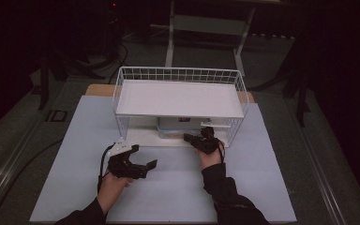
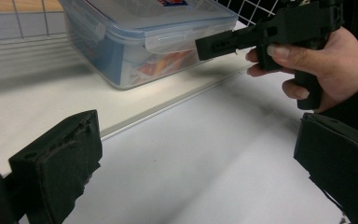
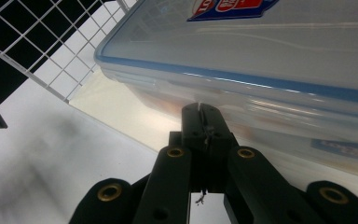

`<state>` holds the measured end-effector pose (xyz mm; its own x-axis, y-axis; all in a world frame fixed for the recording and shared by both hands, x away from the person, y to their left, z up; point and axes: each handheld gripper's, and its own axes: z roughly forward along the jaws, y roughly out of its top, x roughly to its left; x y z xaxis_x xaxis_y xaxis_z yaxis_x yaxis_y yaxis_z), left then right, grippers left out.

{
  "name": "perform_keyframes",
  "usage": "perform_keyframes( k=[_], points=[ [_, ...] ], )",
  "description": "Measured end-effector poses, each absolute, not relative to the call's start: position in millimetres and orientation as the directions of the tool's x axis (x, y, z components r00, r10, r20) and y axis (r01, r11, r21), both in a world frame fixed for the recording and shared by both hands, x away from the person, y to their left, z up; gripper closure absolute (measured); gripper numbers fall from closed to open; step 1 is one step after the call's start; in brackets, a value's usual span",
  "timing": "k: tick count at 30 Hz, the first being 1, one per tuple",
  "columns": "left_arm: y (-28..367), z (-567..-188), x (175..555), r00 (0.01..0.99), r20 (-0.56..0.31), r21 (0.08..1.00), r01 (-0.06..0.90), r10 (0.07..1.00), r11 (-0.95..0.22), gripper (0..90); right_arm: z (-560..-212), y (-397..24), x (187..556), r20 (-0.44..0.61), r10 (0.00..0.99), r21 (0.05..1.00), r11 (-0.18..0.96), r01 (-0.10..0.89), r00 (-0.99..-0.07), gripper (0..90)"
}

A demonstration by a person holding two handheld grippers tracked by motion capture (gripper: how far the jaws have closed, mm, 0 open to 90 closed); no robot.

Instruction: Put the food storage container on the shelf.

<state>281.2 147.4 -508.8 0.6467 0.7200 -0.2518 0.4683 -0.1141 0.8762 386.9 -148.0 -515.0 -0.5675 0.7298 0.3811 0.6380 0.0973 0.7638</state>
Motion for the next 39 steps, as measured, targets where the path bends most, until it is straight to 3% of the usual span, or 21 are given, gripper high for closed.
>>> perform_keyframes(
  k=[5,11,14,17,21,24,39],
  points=[
    [148,-508,281,0.647,-0.244,0.878,0.463,0.723,-0.118,1.0,-515,-141,387,0.364,0.728,0.769,0.117,0.629,-0.581,89.2],
    [149,-505,281,0.653,-0.233,0.878,0.460,0.721,-0.133,1.0,-510,-138,379,0.360,0.707,0.779,0.130,0.613,-0.608,80.2],
    [150,-501,278,0.661,-0.215,0.883,0.446,0.719,-0.146,1.0,-503,-138,367,0.330,0.700,0.801,0.146,0.580,-0.633,55.0],
    [150,-500,278,0.663,-0.226,0.882,0.451,0.714,-0.139,1.0,-500,-142,359,0.324,0.687,0.812,0.150,0.564,-0.650,38.3],
    [148,-498,276,0.671,-0.222,0.880,0.450,0.708,-0.150,1.0,-499,-151,351,0.346,0.644,0.825,0.137,0.548,-0.683,23.3],
    [146,-497,273,0.679,-0.217,0.881,0.445,0.702,-0.158,1.0,-498,-157,346,0.346,0.633,0.832,0.134,0.538,-0.693,19.1],
    [152,-497,268,0.702,-0.202,0.876,0.441,0.683,-0.194,1.0,-500,-180,323,0.251,0.652,0.870,0.171,0.462,-0.715,16.7]
  ],
)
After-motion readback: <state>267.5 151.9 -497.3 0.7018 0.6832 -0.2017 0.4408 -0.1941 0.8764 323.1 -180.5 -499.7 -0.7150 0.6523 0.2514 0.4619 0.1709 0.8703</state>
